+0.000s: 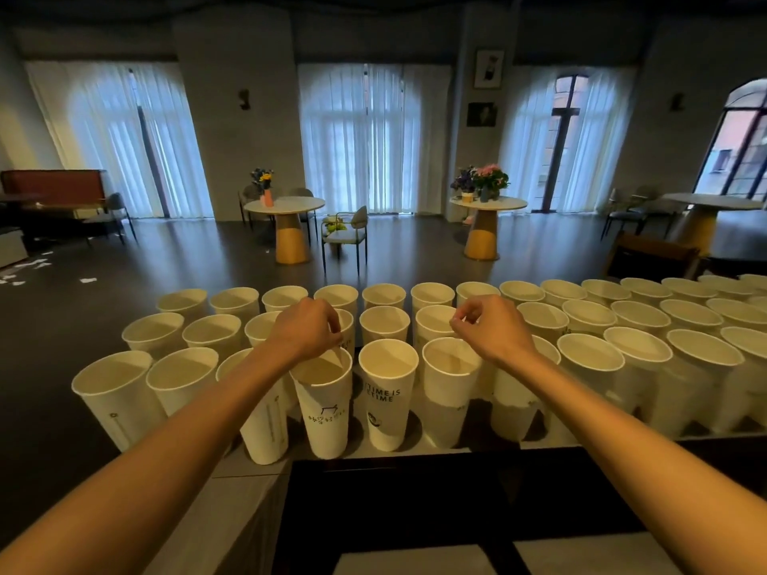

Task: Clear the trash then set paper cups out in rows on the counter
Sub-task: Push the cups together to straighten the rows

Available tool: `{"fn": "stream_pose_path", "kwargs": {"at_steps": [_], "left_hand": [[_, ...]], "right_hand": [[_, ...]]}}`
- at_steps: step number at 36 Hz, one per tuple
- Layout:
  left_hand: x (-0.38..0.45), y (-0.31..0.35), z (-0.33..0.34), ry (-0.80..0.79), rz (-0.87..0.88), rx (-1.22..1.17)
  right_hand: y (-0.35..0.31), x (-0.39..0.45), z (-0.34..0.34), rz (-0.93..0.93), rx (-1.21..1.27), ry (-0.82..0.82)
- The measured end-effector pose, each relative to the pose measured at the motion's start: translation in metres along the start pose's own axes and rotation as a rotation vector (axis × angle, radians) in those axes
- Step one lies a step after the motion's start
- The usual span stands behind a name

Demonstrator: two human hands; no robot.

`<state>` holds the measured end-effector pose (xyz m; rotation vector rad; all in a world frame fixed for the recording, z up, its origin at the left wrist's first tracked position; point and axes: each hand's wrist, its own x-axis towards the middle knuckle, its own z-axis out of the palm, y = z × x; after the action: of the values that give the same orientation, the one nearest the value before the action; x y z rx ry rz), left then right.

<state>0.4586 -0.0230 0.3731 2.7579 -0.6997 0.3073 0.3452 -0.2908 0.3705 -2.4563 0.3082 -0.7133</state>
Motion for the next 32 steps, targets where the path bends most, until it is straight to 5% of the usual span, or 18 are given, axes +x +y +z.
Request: {"fn": "stream_pose_path", "kwargs": {"at_steps": [7, 12, 19, 26, 32], "left_hand": [[-0.008, 0.011, -0.018, 0.085, -0.013, -0.101], [-0.063, 0.085, -0.04, 0.326, 0.067, -0.463], [-0.144, 0.213, 0.048, 0.05, 0.095, -0.746], [-0.146, 0.262, 0.146, -0.142, -0.188, -0.546], [-0.116, 0.276, 0.171, -0.046, -0.353, -0.541]], "right_hand": [[0.002, -0.044, -0.016, -0.003, 0.135, 0.028], [0.024, -0.089, -0.026, 0.014, 0.29, 0.035], [0.099, -0.137, -0.036, 0.133, 0.315, -0.039], [0.189, -0.156, -0.054, 0.358, 0.153, -0.078], [0.223, -0.129, -0.051, 0.441, -0.046, -0.187]]}}
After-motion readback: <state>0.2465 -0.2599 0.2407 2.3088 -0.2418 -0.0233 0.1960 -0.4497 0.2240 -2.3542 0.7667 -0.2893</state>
